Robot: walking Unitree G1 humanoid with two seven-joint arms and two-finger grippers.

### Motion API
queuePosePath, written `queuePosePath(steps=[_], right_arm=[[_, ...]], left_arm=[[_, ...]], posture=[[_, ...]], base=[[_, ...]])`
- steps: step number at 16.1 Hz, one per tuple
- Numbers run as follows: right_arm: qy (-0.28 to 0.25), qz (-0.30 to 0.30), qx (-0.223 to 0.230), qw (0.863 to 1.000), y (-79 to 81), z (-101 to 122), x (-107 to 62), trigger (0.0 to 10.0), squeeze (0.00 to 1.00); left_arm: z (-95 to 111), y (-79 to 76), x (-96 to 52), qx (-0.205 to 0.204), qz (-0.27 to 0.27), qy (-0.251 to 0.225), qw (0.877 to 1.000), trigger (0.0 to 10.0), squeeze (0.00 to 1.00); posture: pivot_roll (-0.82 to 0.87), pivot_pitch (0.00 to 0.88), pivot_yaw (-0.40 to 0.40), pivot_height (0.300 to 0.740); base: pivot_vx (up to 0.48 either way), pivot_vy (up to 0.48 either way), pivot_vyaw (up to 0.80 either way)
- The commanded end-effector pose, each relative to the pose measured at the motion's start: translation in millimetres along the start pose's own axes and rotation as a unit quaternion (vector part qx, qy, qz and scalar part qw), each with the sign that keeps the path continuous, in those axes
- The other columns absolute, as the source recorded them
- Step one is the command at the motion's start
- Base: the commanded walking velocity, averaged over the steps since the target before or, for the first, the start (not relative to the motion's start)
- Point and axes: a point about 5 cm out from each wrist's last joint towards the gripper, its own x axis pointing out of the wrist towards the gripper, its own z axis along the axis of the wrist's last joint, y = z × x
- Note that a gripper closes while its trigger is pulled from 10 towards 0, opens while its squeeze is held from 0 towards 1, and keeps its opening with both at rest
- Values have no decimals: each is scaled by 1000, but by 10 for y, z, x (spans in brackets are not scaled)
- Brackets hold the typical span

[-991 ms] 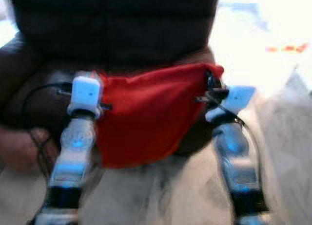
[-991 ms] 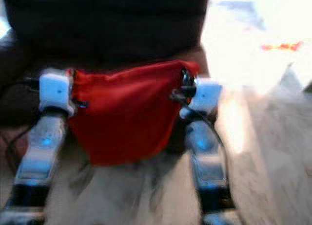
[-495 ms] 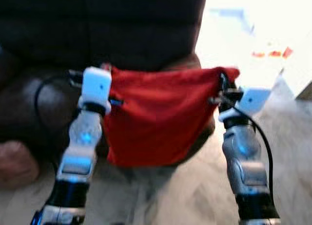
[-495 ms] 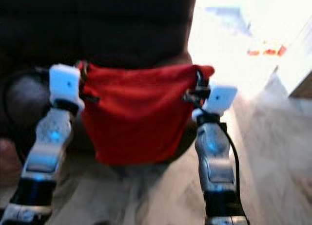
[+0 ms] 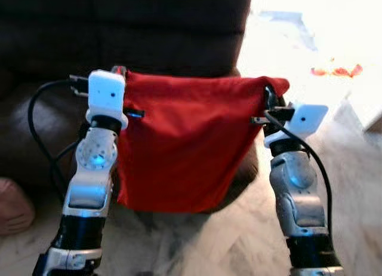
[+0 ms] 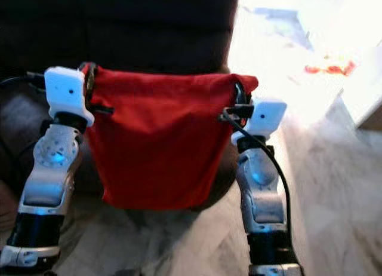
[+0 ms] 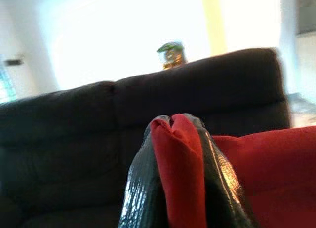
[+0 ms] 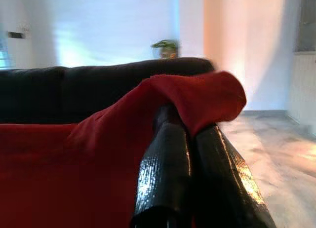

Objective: Move the pillow to the sofa from floor

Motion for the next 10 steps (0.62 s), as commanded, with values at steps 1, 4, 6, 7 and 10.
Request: queuePosePath(steps=[1,4,6,7,10], right_arm=[[-50,14,0,999,56,217,67,10000,0],[-47,14,0,999,51,213,63,10000,0],[-47,14,0,999,52,213,63,10000,0],[-49,14,1,999,57,225,68,10000,0],[-75,12,11,997,68,371,117,10000,0]], left_arm=[[181,56,19,-7,13,-40,999,10000,0],[186,59,21,-8,15,-38,999,10000,0],[205,71,32,-9,17,-41,999,10000,0],[238,88,45,-14,21,-46,999,10000,0],[385,124,98,-21,30,-73,997,10000,0]], posture=[[98,58,-53,740],[97,59,-53,740],[99,59,-53,740],[99,59,-52,740],[97,55,-51,740]], base=[[315,0,0],[317,0,0],[319,0,0],[319,0,0],[313,0,0]])
